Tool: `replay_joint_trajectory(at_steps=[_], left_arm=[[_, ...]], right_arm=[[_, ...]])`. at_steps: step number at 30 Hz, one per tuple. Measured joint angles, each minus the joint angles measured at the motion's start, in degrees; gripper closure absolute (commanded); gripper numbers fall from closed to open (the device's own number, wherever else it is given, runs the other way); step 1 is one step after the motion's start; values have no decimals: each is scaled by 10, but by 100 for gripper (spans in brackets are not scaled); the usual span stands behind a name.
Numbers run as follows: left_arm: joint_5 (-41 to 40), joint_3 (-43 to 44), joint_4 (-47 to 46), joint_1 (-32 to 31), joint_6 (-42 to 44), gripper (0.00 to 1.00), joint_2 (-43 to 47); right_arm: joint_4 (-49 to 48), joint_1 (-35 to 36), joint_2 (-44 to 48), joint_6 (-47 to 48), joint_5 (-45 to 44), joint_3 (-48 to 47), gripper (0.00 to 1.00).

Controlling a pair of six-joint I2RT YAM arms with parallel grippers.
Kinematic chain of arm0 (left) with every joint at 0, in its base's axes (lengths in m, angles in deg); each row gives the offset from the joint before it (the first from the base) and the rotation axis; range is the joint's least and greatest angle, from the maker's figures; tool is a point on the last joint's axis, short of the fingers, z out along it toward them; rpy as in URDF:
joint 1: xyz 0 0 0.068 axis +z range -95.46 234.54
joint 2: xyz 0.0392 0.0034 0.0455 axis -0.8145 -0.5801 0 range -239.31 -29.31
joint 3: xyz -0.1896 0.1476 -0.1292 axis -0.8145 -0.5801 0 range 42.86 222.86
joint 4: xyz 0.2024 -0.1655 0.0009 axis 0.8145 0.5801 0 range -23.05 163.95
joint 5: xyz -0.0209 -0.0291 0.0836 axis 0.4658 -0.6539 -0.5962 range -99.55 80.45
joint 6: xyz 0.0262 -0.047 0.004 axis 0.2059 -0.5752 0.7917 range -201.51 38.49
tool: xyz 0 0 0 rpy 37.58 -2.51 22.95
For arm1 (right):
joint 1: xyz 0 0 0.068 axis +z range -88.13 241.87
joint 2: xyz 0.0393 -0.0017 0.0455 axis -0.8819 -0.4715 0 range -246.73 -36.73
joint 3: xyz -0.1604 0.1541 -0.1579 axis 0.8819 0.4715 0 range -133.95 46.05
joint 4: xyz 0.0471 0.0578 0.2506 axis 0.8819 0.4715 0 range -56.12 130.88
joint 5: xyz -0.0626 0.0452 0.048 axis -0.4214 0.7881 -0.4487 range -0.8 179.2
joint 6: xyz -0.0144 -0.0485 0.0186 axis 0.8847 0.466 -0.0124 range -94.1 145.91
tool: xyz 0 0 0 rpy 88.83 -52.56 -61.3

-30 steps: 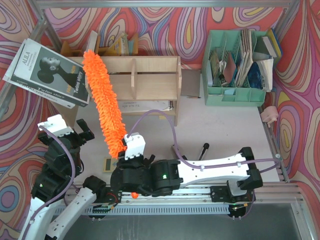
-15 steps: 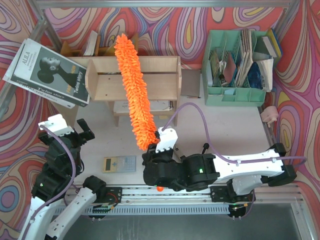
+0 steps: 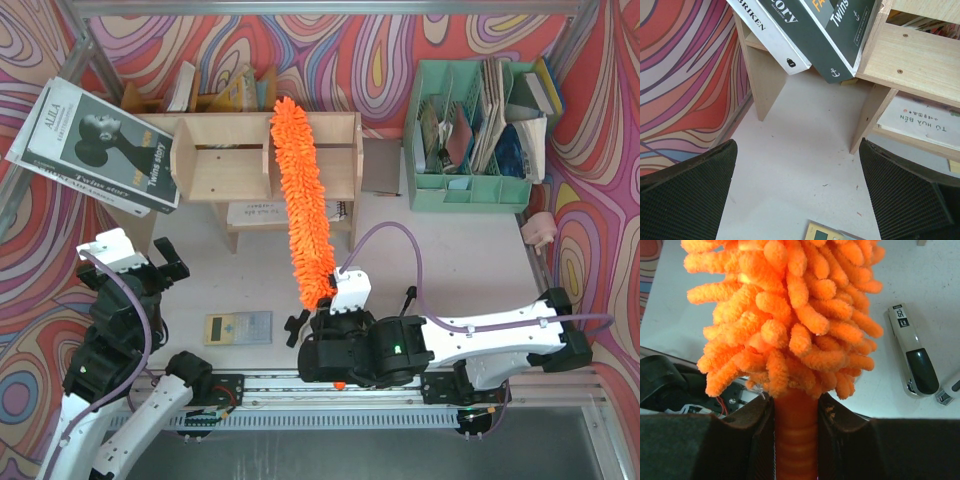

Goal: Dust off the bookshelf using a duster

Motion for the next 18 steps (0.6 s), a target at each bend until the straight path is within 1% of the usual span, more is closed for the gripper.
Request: replay_joint_trajectory(at_steps=[3,11,15,18], left_arm=[[0,0,0,0,0,1,0],[0,0,0,0,0,2,0],[0,0,0,0,0,1,0],[0,0,0,0,0,2,0]], right_arm=[[-2,-9,1,-5,11,15,100],[-41,-75,0,22,97,72,100],[-59,-76,-6,45,112,60,100],[-70,-59,-12,63,101,46,100]])
